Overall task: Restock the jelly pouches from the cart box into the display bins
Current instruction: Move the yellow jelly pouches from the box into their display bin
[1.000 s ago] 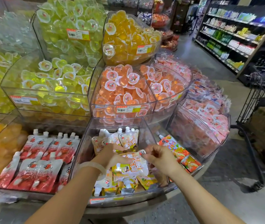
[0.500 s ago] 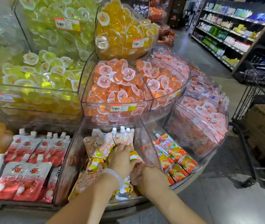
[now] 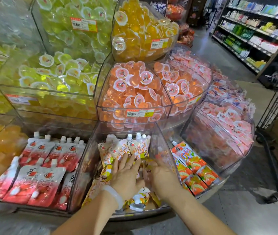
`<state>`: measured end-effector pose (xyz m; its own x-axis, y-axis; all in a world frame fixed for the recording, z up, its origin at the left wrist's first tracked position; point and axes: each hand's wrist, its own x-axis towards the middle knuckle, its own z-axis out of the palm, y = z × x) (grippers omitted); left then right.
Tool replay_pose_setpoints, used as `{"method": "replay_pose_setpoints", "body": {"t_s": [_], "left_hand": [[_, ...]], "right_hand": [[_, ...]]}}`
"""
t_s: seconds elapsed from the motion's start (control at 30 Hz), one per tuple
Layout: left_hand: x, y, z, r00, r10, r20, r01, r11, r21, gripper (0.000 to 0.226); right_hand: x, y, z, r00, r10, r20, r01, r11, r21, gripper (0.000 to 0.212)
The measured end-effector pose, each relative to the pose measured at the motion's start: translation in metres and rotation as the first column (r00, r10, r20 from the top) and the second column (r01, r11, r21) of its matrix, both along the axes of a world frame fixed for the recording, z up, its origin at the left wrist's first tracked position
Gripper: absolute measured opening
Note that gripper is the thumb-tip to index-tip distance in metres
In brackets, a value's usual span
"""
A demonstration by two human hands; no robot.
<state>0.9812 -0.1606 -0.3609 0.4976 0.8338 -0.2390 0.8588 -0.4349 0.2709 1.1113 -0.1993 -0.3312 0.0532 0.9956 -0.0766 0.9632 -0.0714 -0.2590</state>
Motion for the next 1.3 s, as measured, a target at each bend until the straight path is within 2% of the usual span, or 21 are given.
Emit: {"method": "replay_pose_setpoints", "body": {"t_s": [0.07,0.13,0.17,0.27,0.33,0.37,0.43,0.5,0.57,0.63,0.7,0.77,0.87,0.97,1.0,1.07,1.13,1.23,1.3], "left_hand": [[-0.015,-0.004,0.001,0.993,0.083,-0.085,-0.085,0.996,-0.019,0.1],[-0.027,-0.008,0.001,0.98,0.118,-0.161,-0.129,0.99,-0.057,0.135],[-0.032,-0.008,0.0,0.973,0.136,-0.184,-0.155,0.984,-0.092,0.138],[-0.037,-0.007,-0.003,0.965,0.18,-0.192,-0.22,0.951,-0.215,0.113],[-0.033,-0.006,-0.002,0.964,0.193,-0.181,-0.228,0.953,-0.199,0.098],[-0.031,-0.006,-0.001,0.962,0.238,-0.134,-0.259,0.952,-0.165,0.092],[-0.03,-0.002,-0.001,0.918,0.39,0.069,-0.385,0.92,-0.068,0.078],[-0.03,0.008,-0.001,0.776,0.534,0.335,-0.549,0.834,-0.058,0.065],[-0.03,0.021,0.0,0.661,0.58,0.476,-0.617,0.781,-0.095,0.057],[-0.029,0.033,-0.003,0.613,0.56,0.558,-0.64,0.766,-0.066,0.042],[-0.027,0.041,-0.002,0.567,0.571,0.594,-0.651,0.752,-0.101,0.032],[-0.025,0.048,-0.002,0.543,0.59,0.598,-0.652,0.745,-0.142,0.029],[-0.029,0.056,-0.007,0.583,0.552,0.596,-0.612,0.781,-0.125,0.027],[-0.033,0.06,-0.005,0.642,0.456,0.616,-0.516,0.852,-0.093,0.018],[-0.033,0.062,-0.004,0.667,0.418,0.616,-0.481,0.874,-0.073,0.016],[-0.031,0.065,-0.001,0.712,0.368,0.598,-0.425,0.904,-0.051,0.016],[-0.027,0.069,0.002,0.729,0.363,0.58,-0.4,0.914,-0.068,0.019],[-0.026,0.072,0.007,0.731,0.396,0.555,-0.419,0.903,-0.093,0.029],[-0.026,0.071,0.006,0.761,0.364,0.536,-0.402,0.914,-0.051,0.035]], "right_hand": [[0.0,0.001,-0.011,0.998,0.047,0.05,-0.032,0.965,-0.26,0.062],[0.002,0.002,-0.027,0.979,0.136,0.148,-0.068,0.917,-0.393,0.066],[0.0,0.001,-0.031,0.975,0.14,0.173,-0.053,0.901,-0.43,0.068],[0.0,0.002,-0.032,0.965,0.175,0.197,-0.046,0.848,-0.528,0.076],[0.003,0.008,-0.03,0.966,0.183,0.18,-0.065,0.852,-0.519,0.075],[0.002,0.013,-0.026,0.981,0.15,0.125,-0.075,0.88,-0.468,0.071],[-0.002,0.026,-0.014,0.999,0.039,-0.034,-0.047,0.962,-0.268,0.052],[-0.005,0.042,-0.003,0.978,-0.113,-0.174,0.098,0.991,-0.089,0.04],[-0.008,0.06,0.001,0.891,-0.301,-0.339,0.288,0.954,-0.088,0.033],[-0.01,0.075,-0.001,0.768,-0.43,-0.474,0.404,0.9,-0.162,0.032],[-0.013,0.083,-0.005,0.676,-0.491,-0.549,0.479,0.859,-0.179,0.036],[-0.016,0.084,-0.007,0.663,-0.484,-0.571,0.521,0.846,-0.111,0.036],[-0.019,0.079,-0.001,0.8,-0.355,-0.484,0.435,0.898,0.06,0.033],[-0.013,0.085,0.015,0.94,-0.103,-0.326,0.188,0.952,0.241,0.039],[-0.009,0.09,0.02,0.977,-0.029,-0.211,0.077,0.971,0.226,0.04],[0.0,0.101,0.029,0.996,0.069,-0.05,-0.065,0.996,0.065,0.035],[0.005,0.107,0.036,0.992,0.121,-0.03,-0.123,0.99,-0.065,0.027],[0.012,0.109,0.046,0.989,0.149,-0.01,-0.149,0.987,-0.06,0.025],[0.019,0.109,0.051,0.982,0.171,0.081,-0.165,0.983,-0.084,0.018]]}}
